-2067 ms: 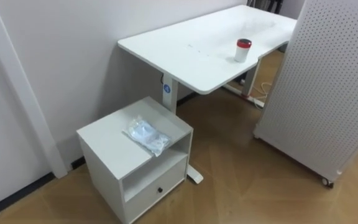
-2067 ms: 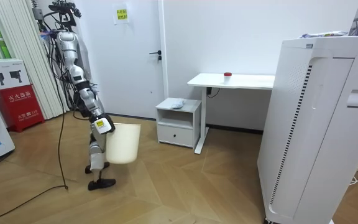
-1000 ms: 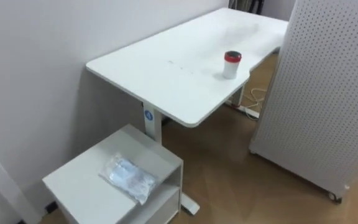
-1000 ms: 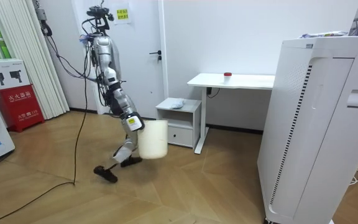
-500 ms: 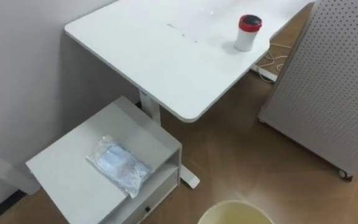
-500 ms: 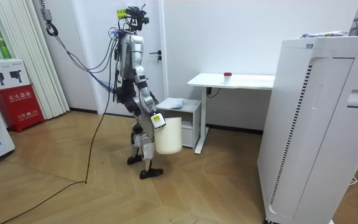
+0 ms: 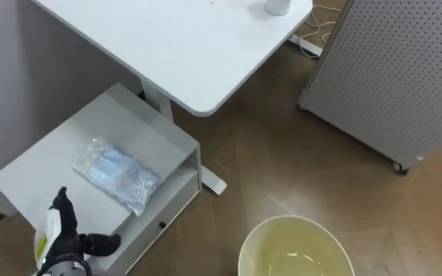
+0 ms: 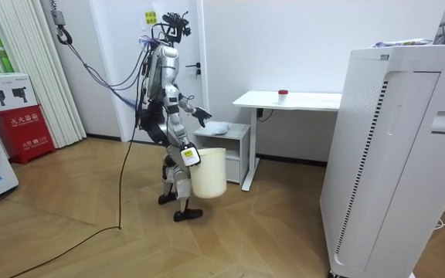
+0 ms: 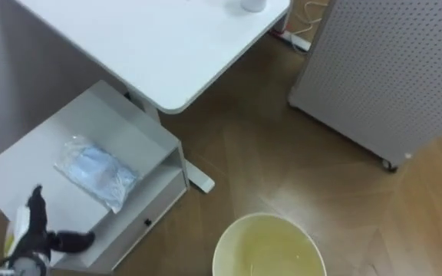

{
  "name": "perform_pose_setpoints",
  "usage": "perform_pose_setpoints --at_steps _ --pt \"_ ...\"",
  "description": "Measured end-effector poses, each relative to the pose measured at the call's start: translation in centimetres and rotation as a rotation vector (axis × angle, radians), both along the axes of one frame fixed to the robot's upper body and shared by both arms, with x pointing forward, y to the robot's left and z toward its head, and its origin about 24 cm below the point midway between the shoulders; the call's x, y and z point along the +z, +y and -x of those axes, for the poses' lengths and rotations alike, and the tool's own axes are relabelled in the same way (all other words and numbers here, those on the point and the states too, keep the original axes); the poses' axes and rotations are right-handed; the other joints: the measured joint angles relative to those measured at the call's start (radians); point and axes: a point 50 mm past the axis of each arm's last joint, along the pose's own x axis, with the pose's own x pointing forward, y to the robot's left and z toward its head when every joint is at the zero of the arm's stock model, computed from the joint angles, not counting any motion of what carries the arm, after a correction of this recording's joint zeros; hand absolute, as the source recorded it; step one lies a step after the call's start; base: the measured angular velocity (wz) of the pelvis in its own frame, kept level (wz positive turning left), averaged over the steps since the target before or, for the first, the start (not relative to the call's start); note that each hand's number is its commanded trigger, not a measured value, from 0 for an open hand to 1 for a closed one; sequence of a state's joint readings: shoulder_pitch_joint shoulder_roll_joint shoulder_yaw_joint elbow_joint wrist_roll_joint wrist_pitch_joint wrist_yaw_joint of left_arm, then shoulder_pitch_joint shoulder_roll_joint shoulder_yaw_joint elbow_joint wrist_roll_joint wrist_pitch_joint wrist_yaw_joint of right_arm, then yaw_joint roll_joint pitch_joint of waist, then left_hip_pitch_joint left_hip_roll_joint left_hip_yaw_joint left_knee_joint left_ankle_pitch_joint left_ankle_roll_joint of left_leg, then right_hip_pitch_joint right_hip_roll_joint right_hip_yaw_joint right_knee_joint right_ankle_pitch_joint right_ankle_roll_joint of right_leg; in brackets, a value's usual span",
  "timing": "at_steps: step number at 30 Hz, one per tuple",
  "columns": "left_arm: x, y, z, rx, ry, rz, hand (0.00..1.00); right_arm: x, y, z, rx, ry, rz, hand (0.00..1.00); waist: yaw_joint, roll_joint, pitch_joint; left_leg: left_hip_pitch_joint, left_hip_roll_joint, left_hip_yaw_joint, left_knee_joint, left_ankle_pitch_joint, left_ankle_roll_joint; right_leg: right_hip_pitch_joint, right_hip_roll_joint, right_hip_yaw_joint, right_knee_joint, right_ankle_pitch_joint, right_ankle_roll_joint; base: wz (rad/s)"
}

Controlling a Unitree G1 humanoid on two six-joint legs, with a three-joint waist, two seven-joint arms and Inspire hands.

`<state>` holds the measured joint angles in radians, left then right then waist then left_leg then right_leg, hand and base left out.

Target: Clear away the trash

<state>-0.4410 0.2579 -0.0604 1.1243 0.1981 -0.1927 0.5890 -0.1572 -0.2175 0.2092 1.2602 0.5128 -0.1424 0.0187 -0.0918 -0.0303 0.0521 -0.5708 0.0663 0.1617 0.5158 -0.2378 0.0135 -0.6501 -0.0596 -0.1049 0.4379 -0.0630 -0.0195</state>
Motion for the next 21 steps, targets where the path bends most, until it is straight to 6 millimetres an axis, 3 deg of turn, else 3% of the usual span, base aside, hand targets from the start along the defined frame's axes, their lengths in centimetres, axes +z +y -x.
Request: perform_pose_setpoints --at_steps 6,9,14,21 --pt "1.5 -0.2 -1.3 0.01 -0.064 -0.039 0.0 0.3 -0.9 -0.2 -0.021 0.0 0.041 1.0 -0.014 0.002 0.0113 -0.014 0.01 0.004 0.005 -0.008 -0.006 -0.016 0.009 0.001 0.009 -0.001 -0.006 -0.04" --pt "1.9 -0.4 -1.7 0.015 -0.085 -0.057 0.0 0.2 -0.9 0.0 -0.064 0.006 0.037 1.0 -0.026 0.001 0.0127 -0.032 0.016 -0.002 0.021 -0.011 -0.012 -0.029 0.014 -0.005 0.012 -0.006 -0.012 0.0" --pt "2.4 -0.3 -2.2 0.002 -0.091 -0.087 0.0 0.3 -0.5 -0.4 -0.056 -0.002 0.026 1.0 -0.046 -0.012 0.0216 -0.071 0.027 -0.007 0.055 -0.016 -0.018 -0.063 0.022 -0.003 0.035 -0.013 -0.02 0.0" --pt "3.4 -0.3 -3.0 -0.019 -0.112 -0.114 0.0 0.8 0.0 -1.4 -0.037 -0.048 0.011 1.0 -0.07 -0.016 0.024 -0.165 0.033 -0.015 0.13 -0.037 -0.016 -0.154 0.027 0.01 0.104 -0.026 -0.019 -0.01"
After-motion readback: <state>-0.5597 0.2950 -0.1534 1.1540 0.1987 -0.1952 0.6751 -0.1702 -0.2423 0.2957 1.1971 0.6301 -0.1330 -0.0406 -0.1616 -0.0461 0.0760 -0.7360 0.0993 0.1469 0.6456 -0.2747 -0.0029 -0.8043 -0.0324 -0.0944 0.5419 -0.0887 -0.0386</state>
